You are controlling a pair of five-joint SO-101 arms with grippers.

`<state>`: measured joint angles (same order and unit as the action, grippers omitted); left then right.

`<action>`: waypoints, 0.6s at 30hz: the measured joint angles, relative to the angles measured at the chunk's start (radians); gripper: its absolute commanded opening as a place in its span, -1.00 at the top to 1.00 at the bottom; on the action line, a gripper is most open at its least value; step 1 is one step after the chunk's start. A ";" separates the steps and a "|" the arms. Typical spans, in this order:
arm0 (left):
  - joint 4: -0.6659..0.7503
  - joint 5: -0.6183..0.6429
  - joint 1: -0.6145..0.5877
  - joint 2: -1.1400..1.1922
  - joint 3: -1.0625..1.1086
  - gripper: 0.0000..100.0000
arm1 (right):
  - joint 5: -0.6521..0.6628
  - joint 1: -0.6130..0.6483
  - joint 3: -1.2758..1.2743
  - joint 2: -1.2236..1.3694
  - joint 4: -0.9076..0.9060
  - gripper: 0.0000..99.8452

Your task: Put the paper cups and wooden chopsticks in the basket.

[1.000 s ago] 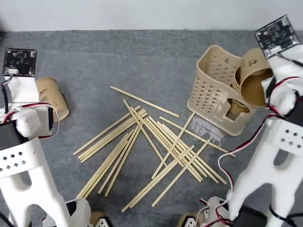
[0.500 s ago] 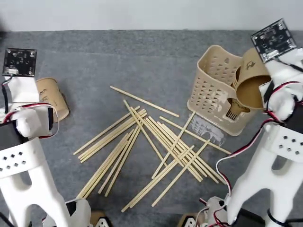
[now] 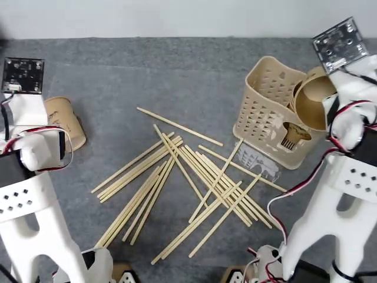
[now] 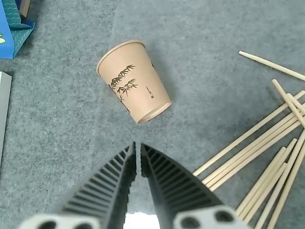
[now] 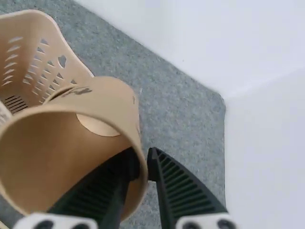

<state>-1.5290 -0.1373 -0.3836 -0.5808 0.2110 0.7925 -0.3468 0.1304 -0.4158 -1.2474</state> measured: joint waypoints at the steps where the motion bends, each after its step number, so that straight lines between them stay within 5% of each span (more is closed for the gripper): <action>1: 0.000 0.000 0.000 0.000 0.000 0.97 | 0.000 0.000 0.000 0.000 0.000 0.98; 18: 0.014 0.000 0.000 0.000 0.000 0.97 | 0.000 0.037 0.098 0.006 -0.106 0.95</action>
<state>-1.5152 -0.1373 -0.3836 -0.5808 0.2110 0.7925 -0.3099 0.2286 -0.4097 -1.3533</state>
